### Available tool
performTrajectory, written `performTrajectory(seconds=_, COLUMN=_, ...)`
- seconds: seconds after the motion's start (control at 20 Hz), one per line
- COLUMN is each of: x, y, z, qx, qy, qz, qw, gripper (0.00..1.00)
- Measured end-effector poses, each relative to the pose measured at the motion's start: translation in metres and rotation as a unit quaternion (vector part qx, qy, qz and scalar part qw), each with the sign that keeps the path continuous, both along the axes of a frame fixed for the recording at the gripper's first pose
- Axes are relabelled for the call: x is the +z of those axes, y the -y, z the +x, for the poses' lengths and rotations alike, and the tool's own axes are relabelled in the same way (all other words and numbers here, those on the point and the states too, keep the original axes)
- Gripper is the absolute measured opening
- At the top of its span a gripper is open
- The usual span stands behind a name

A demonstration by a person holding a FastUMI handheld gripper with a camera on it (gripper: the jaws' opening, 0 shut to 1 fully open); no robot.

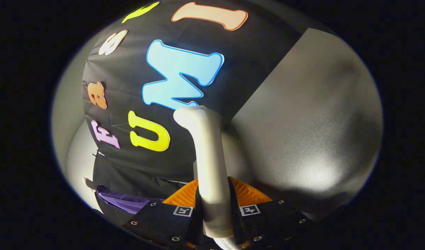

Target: Iron the clothes twice with a garment steamer, once on the left side and once on the right side.

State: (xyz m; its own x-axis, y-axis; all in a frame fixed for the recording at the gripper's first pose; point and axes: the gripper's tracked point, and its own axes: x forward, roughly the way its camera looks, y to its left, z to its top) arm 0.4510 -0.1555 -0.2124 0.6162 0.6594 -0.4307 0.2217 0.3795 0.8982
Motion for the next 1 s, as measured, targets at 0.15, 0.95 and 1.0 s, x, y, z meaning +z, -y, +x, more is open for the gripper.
performTrajectory(seconds=0.15, x=0.012, y=-0.013, z=-0.013, qx=0.005, qy=0.002, qz=-0.014, qw=1.000, gripper=0.34)
performTrajectory(seconds=0.95, x=0.132, y=-0.102, z=-0.203, qx=-0.051, qy=0.141, qz=-0.166, qw=0.975, gripper=0.34)
performTrajectory(seconds=1.0, x=0.136, y=-0.111, z=-0.218, qx=-0.057, qy=0.146, qz=-0.173, qw=0.972, gripper=0.34)
